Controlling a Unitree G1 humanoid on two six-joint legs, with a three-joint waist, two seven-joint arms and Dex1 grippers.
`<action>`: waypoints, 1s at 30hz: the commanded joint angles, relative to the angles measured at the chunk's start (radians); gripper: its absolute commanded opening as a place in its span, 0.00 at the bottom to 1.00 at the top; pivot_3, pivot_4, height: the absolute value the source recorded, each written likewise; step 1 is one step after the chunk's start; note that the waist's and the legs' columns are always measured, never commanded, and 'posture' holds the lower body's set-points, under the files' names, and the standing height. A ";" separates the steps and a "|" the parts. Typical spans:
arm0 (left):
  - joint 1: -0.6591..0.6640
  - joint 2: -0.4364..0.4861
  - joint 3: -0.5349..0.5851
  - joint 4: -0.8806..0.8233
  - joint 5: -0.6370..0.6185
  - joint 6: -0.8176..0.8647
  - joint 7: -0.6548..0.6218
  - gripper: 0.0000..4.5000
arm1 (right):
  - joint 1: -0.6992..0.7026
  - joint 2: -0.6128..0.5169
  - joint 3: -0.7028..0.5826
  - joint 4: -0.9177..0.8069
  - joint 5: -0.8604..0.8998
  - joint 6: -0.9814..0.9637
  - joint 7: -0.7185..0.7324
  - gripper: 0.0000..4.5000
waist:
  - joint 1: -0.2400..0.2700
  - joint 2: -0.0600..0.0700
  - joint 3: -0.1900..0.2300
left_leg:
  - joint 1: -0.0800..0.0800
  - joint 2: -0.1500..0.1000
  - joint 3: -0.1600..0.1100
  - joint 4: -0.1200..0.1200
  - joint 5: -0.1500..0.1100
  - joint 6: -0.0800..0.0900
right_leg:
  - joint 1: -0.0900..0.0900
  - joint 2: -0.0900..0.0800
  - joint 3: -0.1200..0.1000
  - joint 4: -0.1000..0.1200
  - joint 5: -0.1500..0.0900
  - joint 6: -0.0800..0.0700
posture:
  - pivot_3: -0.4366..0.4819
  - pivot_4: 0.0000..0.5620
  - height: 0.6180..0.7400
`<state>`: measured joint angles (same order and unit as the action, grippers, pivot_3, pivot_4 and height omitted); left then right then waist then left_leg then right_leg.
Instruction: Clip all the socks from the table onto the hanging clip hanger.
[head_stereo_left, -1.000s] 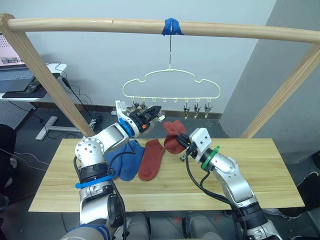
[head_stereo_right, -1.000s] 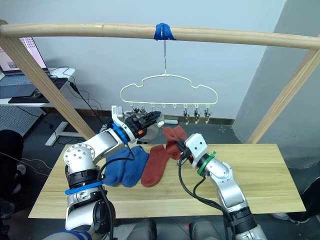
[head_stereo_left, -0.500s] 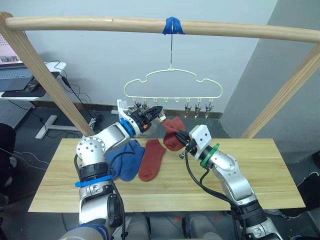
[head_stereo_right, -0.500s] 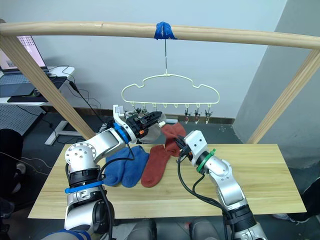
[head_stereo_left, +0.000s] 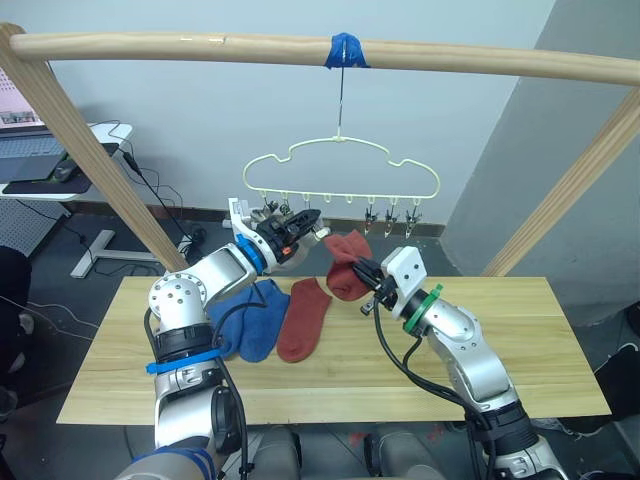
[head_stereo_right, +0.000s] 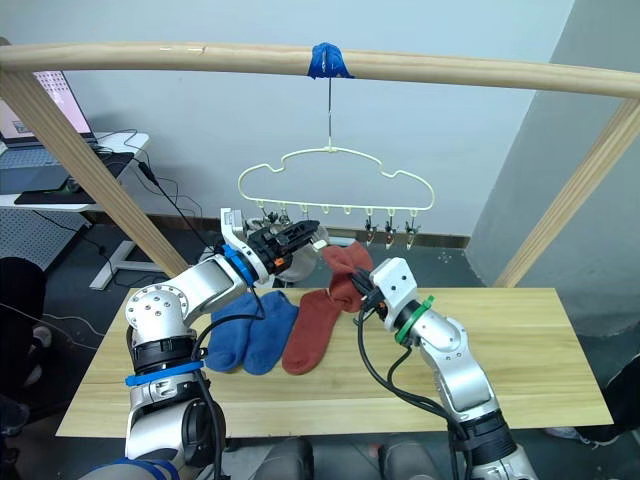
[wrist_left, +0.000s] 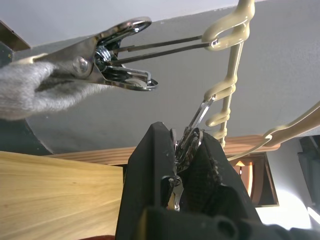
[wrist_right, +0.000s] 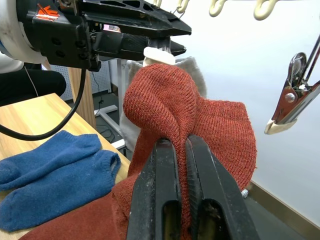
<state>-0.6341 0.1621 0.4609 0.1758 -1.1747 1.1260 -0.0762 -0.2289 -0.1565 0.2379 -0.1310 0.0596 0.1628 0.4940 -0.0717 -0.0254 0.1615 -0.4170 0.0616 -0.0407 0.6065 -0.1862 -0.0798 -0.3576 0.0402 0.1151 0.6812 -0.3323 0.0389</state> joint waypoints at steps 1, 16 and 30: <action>-0.002 0.003 0.000 0.016 -0.004 0.002 0.009 0.07 | -0.017 0.005 0.002 -0.016 0.002 -0.005 -0.006 0.00 | 0.000 0.000 0.000 | 0.000 0.000 0.000 0.000 0.000 0.000 | 0.000 0.000 0.000 0.000 0.000 0.000 | 0.49 0.28 1.00; -0.008 0.005 -0.010 0.021 0.000 -0.002 -0.002 0.07 | -0.050 0.030 0.000 0.017 0.009 -0.003 -0.020 0.00 | 0.000 0.000 0.001 | 0.000 0.000 0.000 -0.001 0.000 0.000 | -0.001 0.000 0.000 0.000 0.000 0.000 | 0.49 0.28 1.00; 0.006 0.017 -0.043 -0.001 0.023 -0.020 -0.043 0.07 | -0.090 0.046 0.003 0.051 0.004 -0.003 -0.017 0.00 | 0.005 0.000 0.001 | -0.001 0.000 0.000 -0.001 0.000 -0.001 | -0.002 0.000 0.000 -0.001 0.000 0.000 | 0.50 0.27 1.00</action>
<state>-0.6397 0.1653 0.4344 0.1928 -1.1684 1.1052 -0.1066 -0.2965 -0.1138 0.2401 -0.0579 0.0595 0.1661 0.4775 -0.0667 -0.0254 0.1624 -0.4184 0.0617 -0.0406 0.6052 -0.1866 -0.0805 -0.3593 0.0402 0.1152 0.6807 -0.3324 0.0389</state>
